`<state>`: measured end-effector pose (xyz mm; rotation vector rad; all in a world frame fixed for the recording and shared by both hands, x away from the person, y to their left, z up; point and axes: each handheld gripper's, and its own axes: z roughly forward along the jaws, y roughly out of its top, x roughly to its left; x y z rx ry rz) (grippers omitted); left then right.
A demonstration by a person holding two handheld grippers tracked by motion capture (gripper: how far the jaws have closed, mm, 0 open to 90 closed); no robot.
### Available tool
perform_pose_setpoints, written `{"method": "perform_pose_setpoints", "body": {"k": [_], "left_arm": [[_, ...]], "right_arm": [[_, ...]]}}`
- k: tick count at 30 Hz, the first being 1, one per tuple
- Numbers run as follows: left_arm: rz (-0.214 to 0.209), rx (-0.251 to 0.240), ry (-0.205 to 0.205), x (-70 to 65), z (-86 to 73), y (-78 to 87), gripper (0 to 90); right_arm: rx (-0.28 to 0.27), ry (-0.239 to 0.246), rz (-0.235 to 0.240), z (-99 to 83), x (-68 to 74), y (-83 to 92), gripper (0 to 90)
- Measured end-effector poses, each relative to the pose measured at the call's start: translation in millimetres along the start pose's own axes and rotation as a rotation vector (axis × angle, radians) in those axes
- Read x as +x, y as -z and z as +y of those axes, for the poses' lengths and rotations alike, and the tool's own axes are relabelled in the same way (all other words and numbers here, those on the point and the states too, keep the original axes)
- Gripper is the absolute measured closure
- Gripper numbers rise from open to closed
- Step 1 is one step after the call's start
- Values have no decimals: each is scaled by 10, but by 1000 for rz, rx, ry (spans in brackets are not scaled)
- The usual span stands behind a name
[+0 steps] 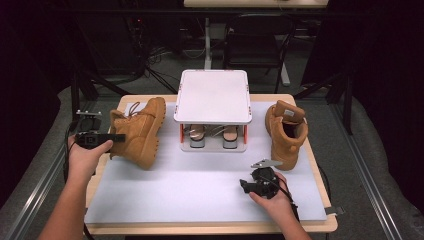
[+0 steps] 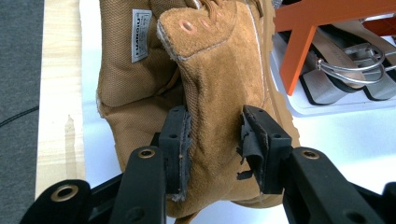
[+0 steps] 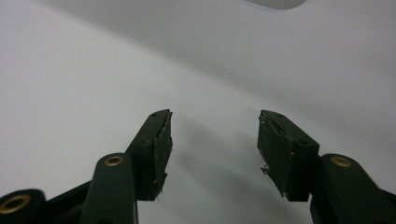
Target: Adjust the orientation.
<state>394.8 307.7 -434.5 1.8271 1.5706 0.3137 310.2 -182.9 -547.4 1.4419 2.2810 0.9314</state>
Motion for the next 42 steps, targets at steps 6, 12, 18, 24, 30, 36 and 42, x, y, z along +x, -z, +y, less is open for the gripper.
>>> {"method": "perform_pose_setpoints", "body": {"k": [6,12,18,24,30,36,42], "left_arm": [[-45,-2,28,-3,39,-56,635],[-38,0,32,-33,62,-65,670],[-83,-13,75,-25,72,-43,781],[-98,-7,81,-54,83,-28,808],[-75,21,56,-91,87,79,815],[-43,47,25,-181,64,181,817],[-70,106,-7,-286,94,99,814]], "right_arm": [[1,-1,1,-1,4,-1,443],[4,0,-4,-2,-7,-1,443],[-2,-7,-2,-4,-6,1,443],[-1,-7,-1,-6,-17,0,443],[0,-9,-5,-6,-25,2,444],[-8,-11,-3,-3,-19,2,444],[-7,-13,-1,0,-14,10,444]]}}
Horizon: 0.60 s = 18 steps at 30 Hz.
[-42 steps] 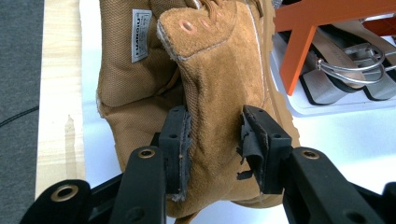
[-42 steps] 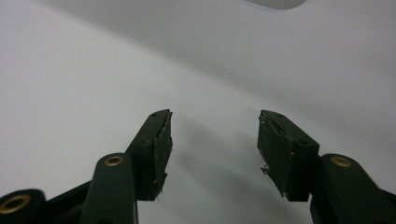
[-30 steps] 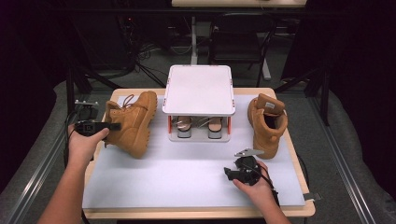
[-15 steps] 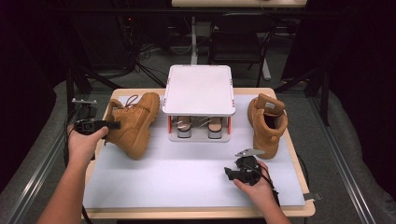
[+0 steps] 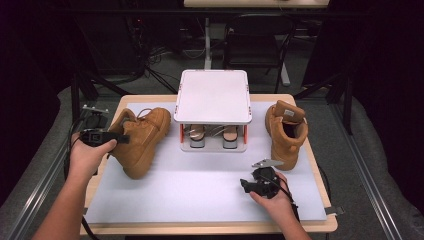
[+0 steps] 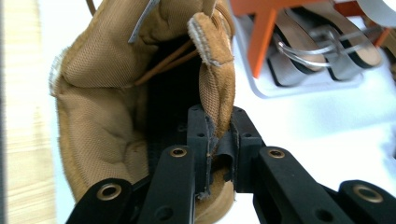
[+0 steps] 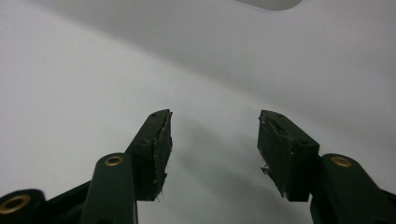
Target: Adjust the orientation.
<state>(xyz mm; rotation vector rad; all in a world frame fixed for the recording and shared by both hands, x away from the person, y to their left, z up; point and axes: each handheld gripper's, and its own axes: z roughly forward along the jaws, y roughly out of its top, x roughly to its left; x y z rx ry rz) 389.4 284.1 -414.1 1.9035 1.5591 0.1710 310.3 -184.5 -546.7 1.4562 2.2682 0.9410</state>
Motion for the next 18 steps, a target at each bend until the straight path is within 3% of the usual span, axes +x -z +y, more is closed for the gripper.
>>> {"method": "perform_pose_setpoints", "body": {"k": [4,18], "left_arm": [[-16,51,-25,-83,59,-76,812],[18,189,-66,-246,205,-179,808]], "right_arm": [[0,1,-1,0,-1,0,444],[2,1,-3,1,-15,5,444]]}}
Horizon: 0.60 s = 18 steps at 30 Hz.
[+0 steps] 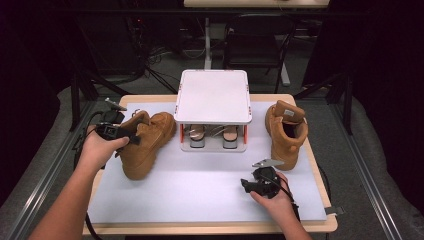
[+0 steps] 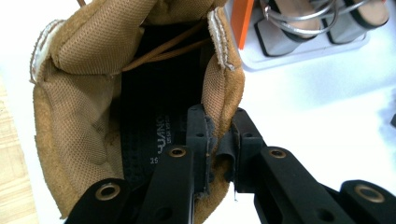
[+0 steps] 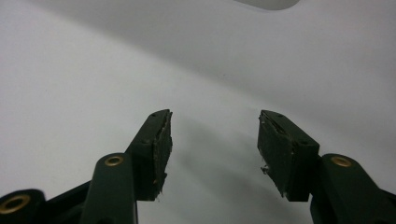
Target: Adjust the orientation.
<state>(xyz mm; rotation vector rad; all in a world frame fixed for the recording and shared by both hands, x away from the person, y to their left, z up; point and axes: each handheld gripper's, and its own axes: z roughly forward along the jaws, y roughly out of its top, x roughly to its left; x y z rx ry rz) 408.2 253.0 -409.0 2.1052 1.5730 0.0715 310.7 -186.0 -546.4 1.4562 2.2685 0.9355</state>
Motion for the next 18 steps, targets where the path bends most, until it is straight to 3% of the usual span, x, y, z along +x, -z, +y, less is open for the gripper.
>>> {"method": "perform_pose_setpoints", "body": {"k": [12,16,18], "left_arm": [[17,86,-35,-94,48,-78,801],[24,145,-54,-166,71,-142,798],[24,150,-45,-187,77,-153,798]], "right_arm": [[3,0,0,0,-1,-3,444],[1,1,0,-1,-11,-10,444],[6,0,-4,0,-12,-6,444]]}}
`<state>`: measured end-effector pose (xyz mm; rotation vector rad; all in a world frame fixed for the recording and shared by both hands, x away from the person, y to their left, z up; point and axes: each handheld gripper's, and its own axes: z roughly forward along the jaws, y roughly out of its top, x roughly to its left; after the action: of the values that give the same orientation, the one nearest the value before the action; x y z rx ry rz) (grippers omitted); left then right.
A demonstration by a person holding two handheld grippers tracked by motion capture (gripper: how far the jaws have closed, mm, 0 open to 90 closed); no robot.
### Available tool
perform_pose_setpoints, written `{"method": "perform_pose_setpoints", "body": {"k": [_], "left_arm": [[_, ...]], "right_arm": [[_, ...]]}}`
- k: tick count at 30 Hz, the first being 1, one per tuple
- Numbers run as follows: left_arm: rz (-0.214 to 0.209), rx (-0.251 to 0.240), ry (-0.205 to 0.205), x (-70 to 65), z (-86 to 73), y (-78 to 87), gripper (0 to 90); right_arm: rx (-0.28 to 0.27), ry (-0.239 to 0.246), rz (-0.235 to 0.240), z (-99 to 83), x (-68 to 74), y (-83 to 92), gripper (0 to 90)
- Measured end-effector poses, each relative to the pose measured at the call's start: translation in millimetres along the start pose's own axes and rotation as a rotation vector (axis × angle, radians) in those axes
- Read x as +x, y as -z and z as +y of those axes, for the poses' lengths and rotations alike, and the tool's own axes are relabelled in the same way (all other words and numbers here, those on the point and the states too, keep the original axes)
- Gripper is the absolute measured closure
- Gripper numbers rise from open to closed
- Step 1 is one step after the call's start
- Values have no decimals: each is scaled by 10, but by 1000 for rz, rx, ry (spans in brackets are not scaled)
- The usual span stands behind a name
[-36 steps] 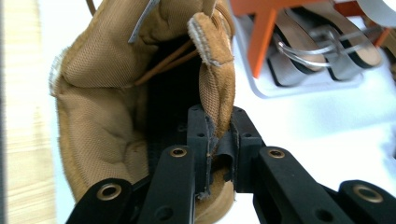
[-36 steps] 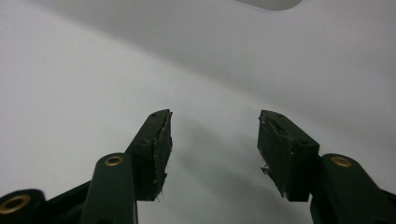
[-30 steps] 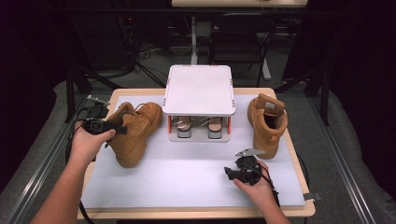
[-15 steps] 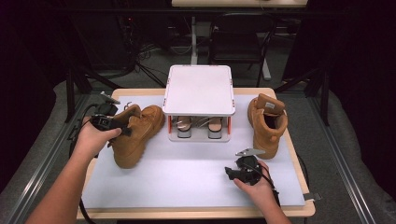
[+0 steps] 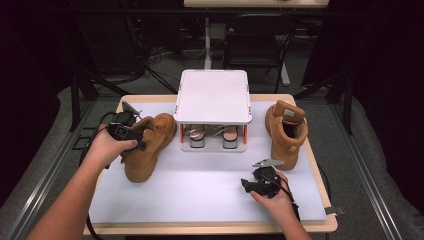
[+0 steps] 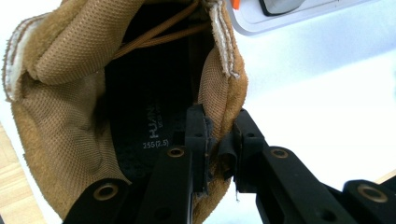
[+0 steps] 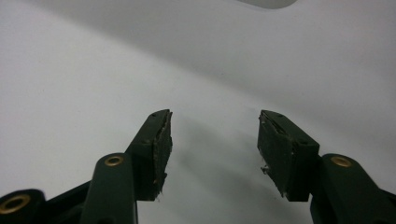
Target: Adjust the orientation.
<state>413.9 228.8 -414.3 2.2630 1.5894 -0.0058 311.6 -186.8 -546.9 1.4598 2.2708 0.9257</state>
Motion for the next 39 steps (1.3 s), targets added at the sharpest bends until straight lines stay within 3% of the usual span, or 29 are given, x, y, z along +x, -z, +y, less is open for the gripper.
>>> {"method": "perform_pose_setpoints", "body": {"k": [13,21,29,35,39], "left_arm": [[-30,37,-9,-243,202,-141,793],[-48,45,-1,-243,232,-152,790],[-35,51,-15,-277,237,-161,780],[-19,44,-25,-306,219,-169,724],[-20,52,-27,-304,218,-157,656]], "right_arm": [[-6,-7,1,1,-5,-1,444],[-13,-6,-1,1,-12,0,444],[-10,-3,-1,3,-8,-2,443],[8,-5,2,5,-10,-10,443],[48,-23,4,27,-2,1,444]]}}
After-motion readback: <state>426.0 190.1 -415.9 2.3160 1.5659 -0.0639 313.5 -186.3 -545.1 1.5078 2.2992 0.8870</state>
